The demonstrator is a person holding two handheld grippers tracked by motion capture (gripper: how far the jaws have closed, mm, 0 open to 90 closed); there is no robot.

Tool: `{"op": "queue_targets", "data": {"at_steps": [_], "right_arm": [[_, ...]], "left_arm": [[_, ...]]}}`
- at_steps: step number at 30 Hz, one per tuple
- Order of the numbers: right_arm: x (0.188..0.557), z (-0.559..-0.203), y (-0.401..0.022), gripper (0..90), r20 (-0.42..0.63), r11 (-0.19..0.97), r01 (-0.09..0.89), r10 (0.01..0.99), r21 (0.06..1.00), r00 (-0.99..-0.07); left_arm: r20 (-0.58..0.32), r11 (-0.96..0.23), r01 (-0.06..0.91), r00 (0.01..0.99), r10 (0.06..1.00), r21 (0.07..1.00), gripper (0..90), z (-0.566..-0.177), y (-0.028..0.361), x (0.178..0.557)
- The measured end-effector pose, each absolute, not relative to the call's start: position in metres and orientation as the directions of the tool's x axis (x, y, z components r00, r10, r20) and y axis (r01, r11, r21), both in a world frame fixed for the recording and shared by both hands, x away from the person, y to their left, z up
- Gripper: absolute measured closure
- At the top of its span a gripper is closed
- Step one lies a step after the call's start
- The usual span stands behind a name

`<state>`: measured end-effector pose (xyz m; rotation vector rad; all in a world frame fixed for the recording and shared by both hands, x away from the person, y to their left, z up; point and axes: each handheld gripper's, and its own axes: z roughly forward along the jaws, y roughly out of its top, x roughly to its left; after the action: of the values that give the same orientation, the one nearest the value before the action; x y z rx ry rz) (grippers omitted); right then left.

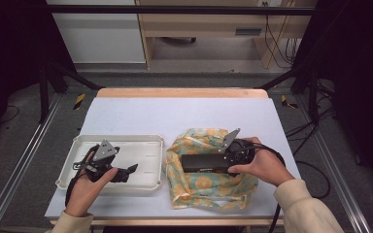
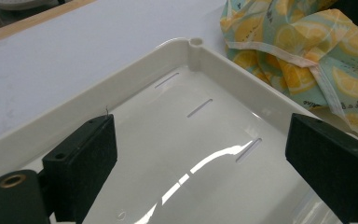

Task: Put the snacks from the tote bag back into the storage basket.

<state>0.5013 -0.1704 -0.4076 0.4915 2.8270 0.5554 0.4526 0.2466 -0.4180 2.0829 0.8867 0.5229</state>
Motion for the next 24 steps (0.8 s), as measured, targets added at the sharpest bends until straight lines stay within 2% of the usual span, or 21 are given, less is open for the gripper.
{"op": "queue_targets", "data": {"at_steps": [2, 8, 13, 21, 24], "right_arm": [[0.505, -0.411, -0.169, 25.0, -0.148, 0.878, 0.273, 0.353, 0.394, -0.924], [0.513, -0.419, -0.168, 25.8, -0.113, 0.888, 0.289, 0.348, 0.358, -0.931], [0.515, -0.424, -0.165, 30.3, -0.109, 0.899, 0.28, 0.332, 0.336, -0.937], [0.519, -0.431, -0.162, 31.3, -0.101, 0.915, 0.258, 0.302, 0.311, -0.948], [0.52, -0.43, -0.163, 36.4, -0.094, 0.921, 0.244, 0.283, 0.304, -0.954]], "left_arm": [[0.06, -0.442, 0.413, 0.673, 0.737, 0.796, 9.0, -0.419, 0.247, 0.453], [0.052, -0.444, 0.425, 0.673, 0.738, 0.789, 9.3, -0.421, 0.249, 0.454], [0.053, -0.449, 0.424, 0.678, 0.734, 0.786, 9.3, -0.422, 0.247, 0.454], [0.047, -0.46, 0.432, 0.687, 0.725, 0.776, 9.3, -0.426, 0.245, 0.455], [0.044, -0.456, 0.434, 0.685, 0.727, 0.777, 9.3, -0.426, 0.246, 0.455]]}}
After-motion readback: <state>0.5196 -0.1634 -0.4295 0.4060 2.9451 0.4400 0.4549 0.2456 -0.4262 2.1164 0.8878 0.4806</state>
